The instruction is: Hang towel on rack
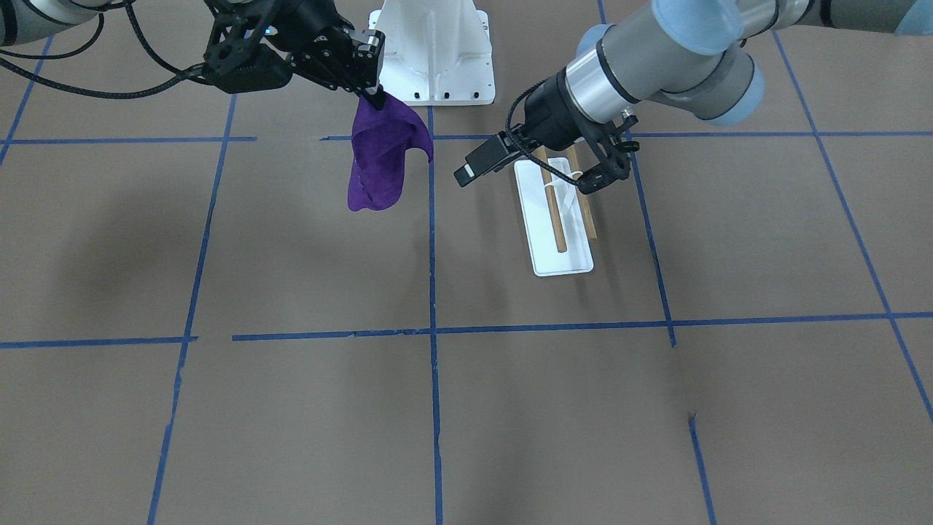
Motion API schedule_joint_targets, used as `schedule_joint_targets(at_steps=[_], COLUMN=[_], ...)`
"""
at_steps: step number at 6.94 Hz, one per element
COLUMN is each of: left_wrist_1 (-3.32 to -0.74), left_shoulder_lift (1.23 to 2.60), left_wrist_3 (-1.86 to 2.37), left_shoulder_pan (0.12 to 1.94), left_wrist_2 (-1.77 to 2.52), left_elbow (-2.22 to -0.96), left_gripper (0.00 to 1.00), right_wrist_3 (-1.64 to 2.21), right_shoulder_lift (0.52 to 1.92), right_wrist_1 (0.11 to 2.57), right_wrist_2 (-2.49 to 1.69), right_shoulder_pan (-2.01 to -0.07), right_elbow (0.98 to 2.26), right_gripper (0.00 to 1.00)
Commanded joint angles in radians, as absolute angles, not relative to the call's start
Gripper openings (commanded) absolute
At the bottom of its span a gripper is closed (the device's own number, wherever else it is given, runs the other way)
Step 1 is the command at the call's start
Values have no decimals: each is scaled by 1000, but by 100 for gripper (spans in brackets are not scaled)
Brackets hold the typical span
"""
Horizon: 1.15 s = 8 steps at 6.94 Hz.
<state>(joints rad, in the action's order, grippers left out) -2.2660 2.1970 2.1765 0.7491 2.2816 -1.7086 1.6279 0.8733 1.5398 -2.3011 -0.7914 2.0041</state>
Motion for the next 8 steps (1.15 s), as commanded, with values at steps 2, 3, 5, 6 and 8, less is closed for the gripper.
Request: schedule_joint_targets(at_steps=[2,3,5,6,8], left_wrist_1=[-2270,-2270,-2266,-2264,-2264], left_shoulder_lift=[2220,2220,2204,2201,2194], left_wrist_3=[2240,2238,2241,2241,2241], left_shoulder_pan=[710,709,709,709,709], left_wrist_2=[2253,2253,2253,2253,2253], left_elbow=[-1701,-1701,-1715,-1718,-1720], left_gripper=[81,79,76,73,70], right_wrist_3=[1690,1692,1692,1692,1692], right_shoulder_lift=[868,859,854,853,853], right_wrist_1=[1454,1453,1453,1450,1450], right_wrist_2=[-2278,-2276,-2254,-2252,-2252], right_shoulder_pan=[-776,-778,-781,-781,-802], right_elbow=[1977,1979,1979,1979,1977], right_gripper=[0,0,0,0,0])
